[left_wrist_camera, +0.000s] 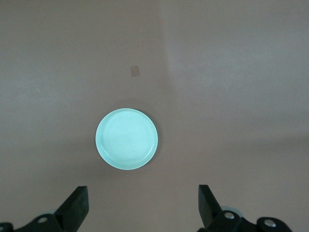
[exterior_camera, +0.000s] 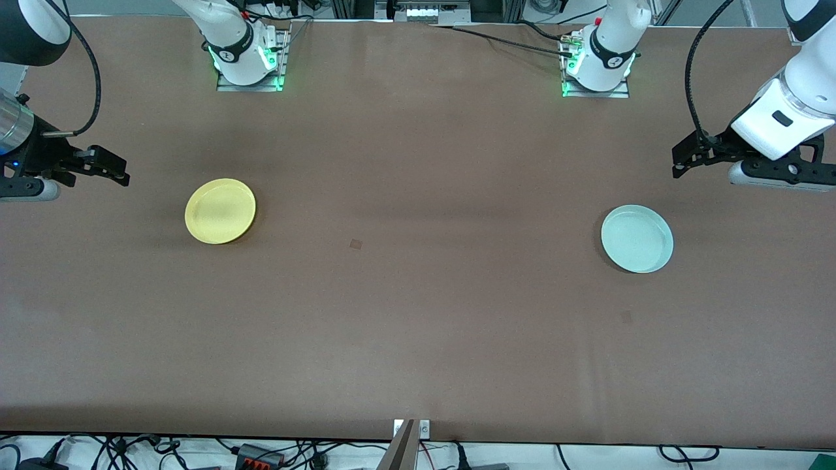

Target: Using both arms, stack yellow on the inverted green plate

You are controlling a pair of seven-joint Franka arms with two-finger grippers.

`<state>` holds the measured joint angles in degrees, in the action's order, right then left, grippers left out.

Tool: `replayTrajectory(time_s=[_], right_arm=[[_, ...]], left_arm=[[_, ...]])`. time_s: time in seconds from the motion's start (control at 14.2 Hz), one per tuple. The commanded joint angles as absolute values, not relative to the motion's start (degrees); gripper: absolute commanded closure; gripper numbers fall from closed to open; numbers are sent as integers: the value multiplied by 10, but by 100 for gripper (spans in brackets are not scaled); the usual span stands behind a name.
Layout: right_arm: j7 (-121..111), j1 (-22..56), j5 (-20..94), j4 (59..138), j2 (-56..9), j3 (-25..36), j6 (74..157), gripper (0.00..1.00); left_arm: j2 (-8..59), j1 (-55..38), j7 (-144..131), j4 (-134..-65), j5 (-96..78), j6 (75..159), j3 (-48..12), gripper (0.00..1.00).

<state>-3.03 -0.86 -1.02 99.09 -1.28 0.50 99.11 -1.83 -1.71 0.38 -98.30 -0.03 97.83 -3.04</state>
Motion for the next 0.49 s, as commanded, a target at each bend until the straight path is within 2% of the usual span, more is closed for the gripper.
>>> replayTrajectory(time_s=[0.0,0.42], right_arm=[[-37,-12,-3,993,-8,2,989,0],[-37,-11,-3,993,-8,2,988,0]], left_arm=[[-11,-13,-3,-968,3,955,-29,0],[23,-12,-3,-955,1,952,-26,0]])
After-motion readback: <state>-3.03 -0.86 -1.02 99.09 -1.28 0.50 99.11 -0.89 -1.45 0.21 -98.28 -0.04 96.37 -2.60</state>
